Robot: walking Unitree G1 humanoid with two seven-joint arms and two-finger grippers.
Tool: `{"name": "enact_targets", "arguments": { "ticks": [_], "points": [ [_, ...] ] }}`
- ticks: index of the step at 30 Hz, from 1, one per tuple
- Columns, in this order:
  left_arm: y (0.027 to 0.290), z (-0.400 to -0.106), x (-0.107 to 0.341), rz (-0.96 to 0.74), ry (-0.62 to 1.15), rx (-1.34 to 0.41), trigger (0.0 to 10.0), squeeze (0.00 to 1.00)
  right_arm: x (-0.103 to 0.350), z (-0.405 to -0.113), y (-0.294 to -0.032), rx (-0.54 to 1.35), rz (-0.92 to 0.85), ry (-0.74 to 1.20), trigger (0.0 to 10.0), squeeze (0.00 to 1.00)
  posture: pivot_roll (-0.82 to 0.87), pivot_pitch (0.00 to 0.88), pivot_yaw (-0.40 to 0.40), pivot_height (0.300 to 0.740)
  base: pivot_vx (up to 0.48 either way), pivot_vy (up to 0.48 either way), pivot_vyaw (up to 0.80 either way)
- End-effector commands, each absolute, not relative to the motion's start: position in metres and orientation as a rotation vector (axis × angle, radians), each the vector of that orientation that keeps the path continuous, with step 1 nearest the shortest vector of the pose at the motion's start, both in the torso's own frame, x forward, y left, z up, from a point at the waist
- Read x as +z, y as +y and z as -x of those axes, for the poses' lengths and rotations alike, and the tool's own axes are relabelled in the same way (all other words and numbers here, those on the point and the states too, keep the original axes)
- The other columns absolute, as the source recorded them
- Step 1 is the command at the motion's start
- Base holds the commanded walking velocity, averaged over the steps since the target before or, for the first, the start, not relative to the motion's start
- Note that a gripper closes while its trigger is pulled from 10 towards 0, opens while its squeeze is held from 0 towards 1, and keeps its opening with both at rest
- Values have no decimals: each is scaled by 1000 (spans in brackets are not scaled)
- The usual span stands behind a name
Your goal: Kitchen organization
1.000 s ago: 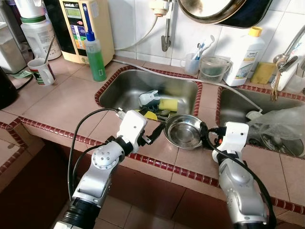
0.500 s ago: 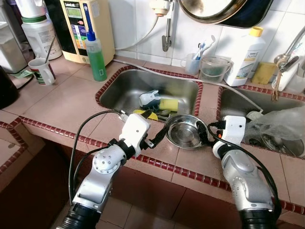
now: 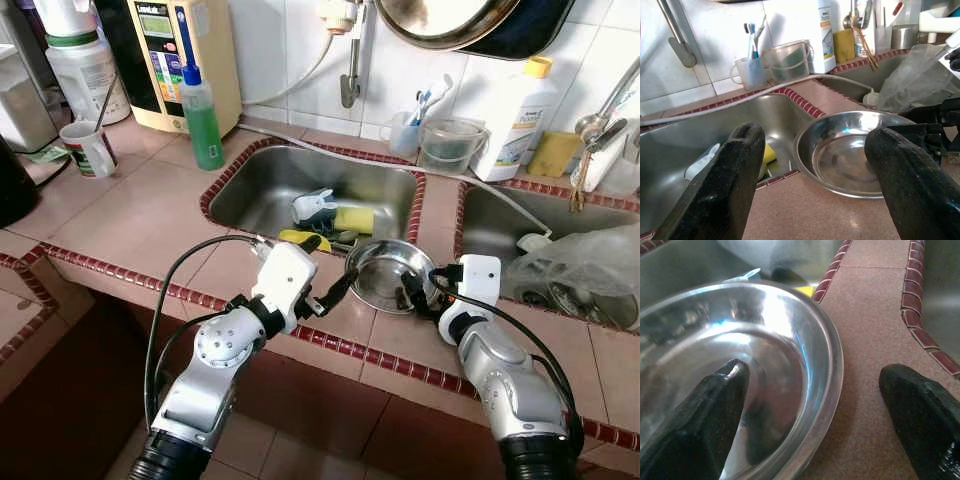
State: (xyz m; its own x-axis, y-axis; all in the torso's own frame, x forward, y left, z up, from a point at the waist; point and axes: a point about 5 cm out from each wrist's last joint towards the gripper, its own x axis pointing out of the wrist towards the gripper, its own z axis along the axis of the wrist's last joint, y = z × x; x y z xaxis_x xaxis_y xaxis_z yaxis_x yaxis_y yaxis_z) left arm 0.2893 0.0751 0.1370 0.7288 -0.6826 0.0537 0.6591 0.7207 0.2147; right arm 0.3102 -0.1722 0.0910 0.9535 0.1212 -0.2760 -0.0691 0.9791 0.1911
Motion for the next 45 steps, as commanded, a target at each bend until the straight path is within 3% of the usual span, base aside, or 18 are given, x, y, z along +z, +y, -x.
{"name": "enact_targets", "arguments": {
  "ticks": [1,28,37,45],
  "points": [
    [72,-287,140,-192,-142,-757,10000,0,90,-311,-175,92,-199,305,0,0,-9,0,-19,740,0,0,0],
    [70,-286,143,-191,-150,-760,10000,0,84,-305,-180,23,-322,317,0,0,-9,0,-15,740,0,0,0],
    [63,-260,132,-231,-91,-999,10000,0,87,-307,-181,21,-315,309,0,0,-7,0,-13,740,0,0,0],
    [64,-260,133,-241,-85,-997,10000,0,87,-307,-184,10,-329,309,0,0,-4,0,-10,740,0,0,0]
  ]
}}
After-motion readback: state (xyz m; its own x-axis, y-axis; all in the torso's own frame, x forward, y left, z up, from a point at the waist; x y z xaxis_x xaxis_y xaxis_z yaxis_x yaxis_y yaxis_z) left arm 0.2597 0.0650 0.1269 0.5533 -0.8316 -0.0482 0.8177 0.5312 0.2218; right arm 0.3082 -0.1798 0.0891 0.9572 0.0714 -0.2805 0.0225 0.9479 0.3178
